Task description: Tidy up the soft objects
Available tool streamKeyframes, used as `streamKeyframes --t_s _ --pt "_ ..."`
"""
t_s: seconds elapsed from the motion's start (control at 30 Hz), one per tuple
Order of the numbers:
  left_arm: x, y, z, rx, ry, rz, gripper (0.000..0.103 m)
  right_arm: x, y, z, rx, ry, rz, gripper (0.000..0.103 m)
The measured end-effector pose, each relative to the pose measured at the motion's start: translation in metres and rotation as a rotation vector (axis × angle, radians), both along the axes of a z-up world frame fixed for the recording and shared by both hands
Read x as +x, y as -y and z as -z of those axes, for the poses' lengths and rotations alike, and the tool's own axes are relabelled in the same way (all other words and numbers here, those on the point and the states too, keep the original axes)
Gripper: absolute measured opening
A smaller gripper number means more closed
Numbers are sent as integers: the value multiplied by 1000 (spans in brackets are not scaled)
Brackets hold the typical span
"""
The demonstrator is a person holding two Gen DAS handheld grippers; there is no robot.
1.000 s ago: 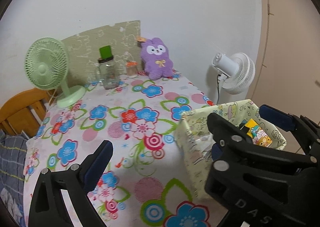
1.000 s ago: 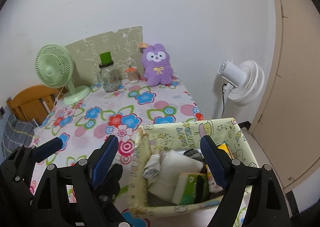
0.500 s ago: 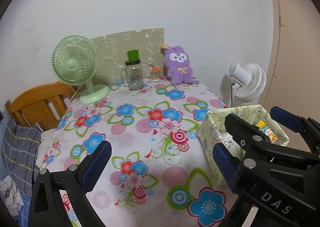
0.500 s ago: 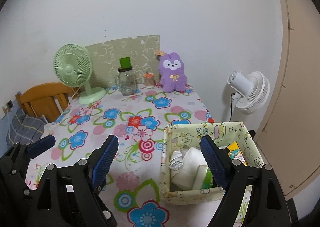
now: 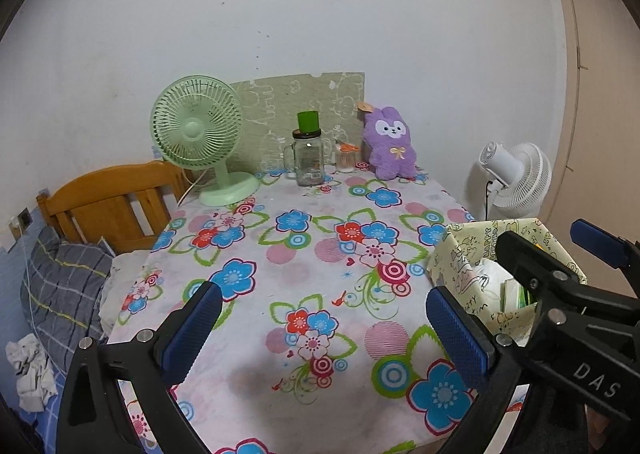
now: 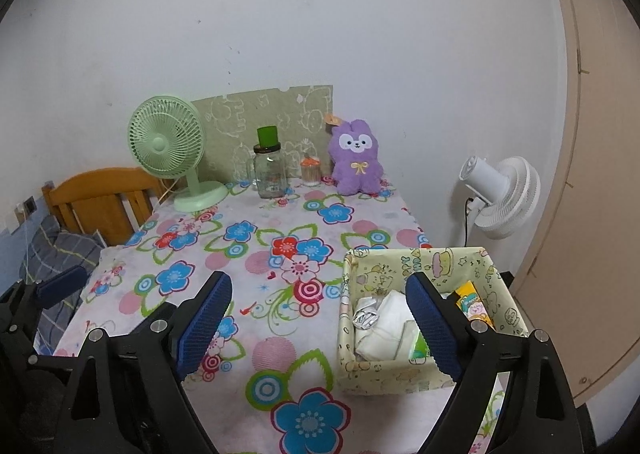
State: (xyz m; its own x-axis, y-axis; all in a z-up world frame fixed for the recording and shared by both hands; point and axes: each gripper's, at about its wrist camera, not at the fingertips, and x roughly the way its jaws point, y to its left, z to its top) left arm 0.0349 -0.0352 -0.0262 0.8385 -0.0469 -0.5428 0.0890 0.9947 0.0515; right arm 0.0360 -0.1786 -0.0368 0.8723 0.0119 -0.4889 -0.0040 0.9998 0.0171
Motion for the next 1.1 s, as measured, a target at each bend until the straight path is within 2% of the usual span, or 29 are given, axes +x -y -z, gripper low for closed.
streamKeyframes --t_s 0.9,1.1 --pt "-23 -16 -8 18 41 -53 103 -29 5 -5 3 31 19 91" --pt "-25 -21 -14 -2 56 -73 103 -29 5 -4 -8 26 13 91"
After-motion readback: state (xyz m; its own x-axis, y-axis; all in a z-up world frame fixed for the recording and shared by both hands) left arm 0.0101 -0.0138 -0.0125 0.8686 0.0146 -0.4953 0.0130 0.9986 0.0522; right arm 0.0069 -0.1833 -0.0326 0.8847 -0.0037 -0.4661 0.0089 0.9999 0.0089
